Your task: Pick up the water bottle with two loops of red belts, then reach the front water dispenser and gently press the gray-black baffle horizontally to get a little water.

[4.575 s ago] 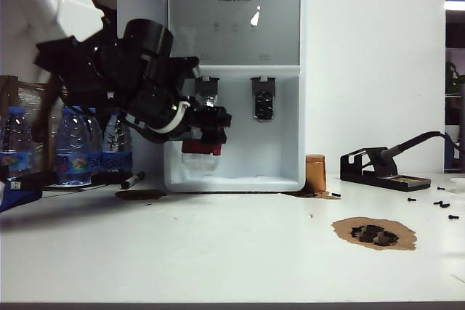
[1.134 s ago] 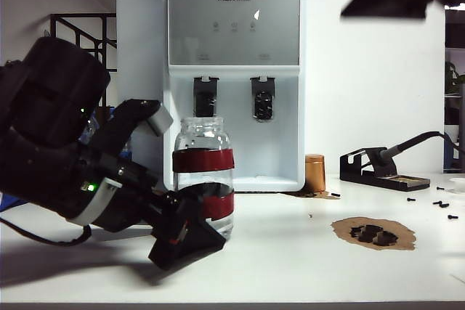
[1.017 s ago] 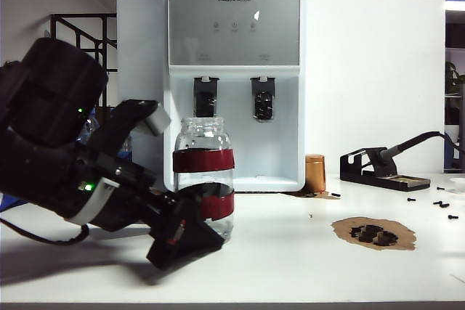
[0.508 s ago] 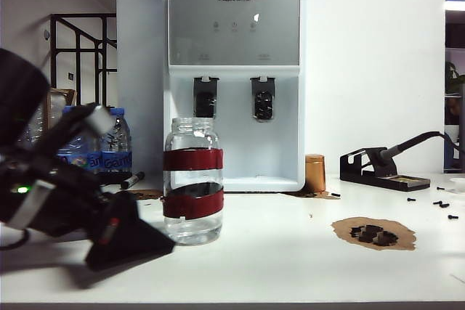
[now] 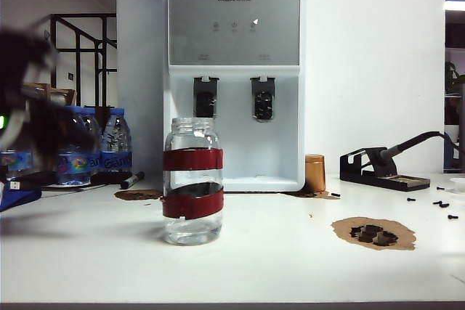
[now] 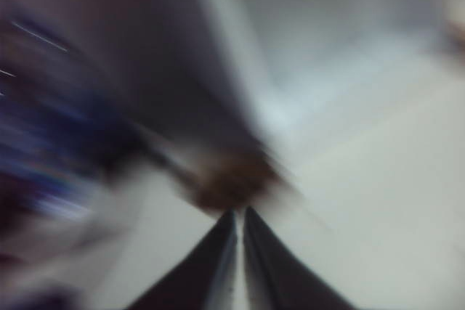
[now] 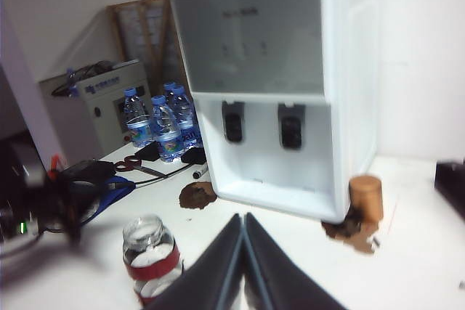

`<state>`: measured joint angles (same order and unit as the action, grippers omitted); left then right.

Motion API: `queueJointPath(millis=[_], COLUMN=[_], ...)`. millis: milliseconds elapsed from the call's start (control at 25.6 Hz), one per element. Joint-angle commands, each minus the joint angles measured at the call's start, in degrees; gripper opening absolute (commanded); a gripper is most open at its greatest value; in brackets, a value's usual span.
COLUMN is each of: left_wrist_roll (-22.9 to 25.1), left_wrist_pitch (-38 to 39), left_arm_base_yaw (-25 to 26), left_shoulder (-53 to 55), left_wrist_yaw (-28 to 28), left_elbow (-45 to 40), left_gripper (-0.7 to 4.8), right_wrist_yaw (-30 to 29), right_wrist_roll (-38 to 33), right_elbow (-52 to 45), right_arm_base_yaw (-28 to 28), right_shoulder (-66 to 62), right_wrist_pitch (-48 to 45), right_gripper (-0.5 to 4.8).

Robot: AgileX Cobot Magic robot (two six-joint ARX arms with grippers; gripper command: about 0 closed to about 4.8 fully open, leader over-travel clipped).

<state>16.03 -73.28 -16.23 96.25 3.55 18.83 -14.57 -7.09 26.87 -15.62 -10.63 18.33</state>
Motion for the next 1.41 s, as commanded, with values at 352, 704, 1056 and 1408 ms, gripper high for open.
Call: queueJointPath(millis=[352, 704, 1056, 1408], left_wrist_roll=[1.29, -1.51, -10.27, -13.07], left_wrist_pitch=[4.04, 28.74, 45.59, 47.12], left_arm_base_yaw=[3.58, 3.61, 7.96, 15.54], left_shoulder=[-27.3, -37.86, -39.91, -56.39], left_wrist_yaw=[24.72, 29.16, 26.82, 13.33], left_elbow=[0.02, -0.26, -0.33, -9.94], left_gripper=[-0.04, -0.04, -0.04, -0.04], right_wrist_yaw=[-6.8, -12.63, -12.85, -13.92], right_wrist_roll=[-5.92, -2.71, -2.25, 3.15], right_elbow=[-22.38, -25.09, -25.09, -25.07], right_arm_base_yaw=[-0.35, -0.37, -0.37, -0.42], right_shoulder=[10.49, 10.49, 10.49, 10.45], right_wrist_pitch=[-5.7, -5.79, -5.68, -5.62], right_gripper=[-0.02, -0.02, -0.02, -0.02])
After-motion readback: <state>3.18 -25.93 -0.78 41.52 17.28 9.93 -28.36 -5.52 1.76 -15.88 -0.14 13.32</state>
